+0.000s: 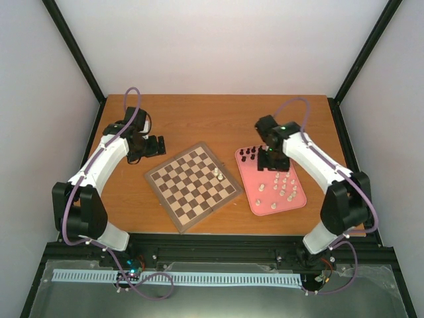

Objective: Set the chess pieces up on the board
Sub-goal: Pick up the chess piece from the storage box.

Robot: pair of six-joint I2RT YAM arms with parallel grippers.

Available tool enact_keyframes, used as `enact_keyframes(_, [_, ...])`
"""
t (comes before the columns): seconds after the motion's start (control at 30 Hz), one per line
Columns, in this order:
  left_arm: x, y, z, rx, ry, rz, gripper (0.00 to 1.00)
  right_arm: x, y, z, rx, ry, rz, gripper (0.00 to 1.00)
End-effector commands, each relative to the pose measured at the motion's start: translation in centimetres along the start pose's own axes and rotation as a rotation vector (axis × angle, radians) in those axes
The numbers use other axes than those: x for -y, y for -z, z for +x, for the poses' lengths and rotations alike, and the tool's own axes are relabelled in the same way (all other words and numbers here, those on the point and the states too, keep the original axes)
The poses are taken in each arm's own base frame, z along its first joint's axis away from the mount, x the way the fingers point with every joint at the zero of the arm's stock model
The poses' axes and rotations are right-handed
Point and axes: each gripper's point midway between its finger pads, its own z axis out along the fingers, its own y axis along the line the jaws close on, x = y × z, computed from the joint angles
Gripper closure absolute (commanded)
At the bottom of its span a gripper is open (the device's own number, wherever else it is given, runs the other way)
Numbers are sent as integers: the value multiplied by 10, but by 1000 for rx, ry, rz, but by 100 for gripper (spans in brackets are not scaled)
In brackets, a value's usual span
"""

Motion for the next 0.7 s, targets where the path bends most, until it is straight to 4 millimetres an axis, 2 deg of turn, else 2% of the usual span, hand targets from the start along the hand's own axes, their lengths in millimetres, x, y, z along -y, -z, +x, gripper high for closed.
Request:
enact_keyframes(0.0, [9,5,-8,25,-11,36,0,41,-7,23,-55,-155,19,40])
enact_keyframes(0.13, [10,4,-6,21,-14,41,0,56,-22,33,-89,-237,-40,44])
enact_keyframes(0.47, [10,1,-2,6,-19,32,0,56,-53,51,-158,-189,-48,46])
enact_keyframes(0.57, [11,-1,-3,-2,-21,30,0,55,-54,50,-152,-188,-55,52])
enact_keyframes(0.67, [12,-2,-3,-2,-27,27,0,54,-47,48,-125,-167,-68,54])
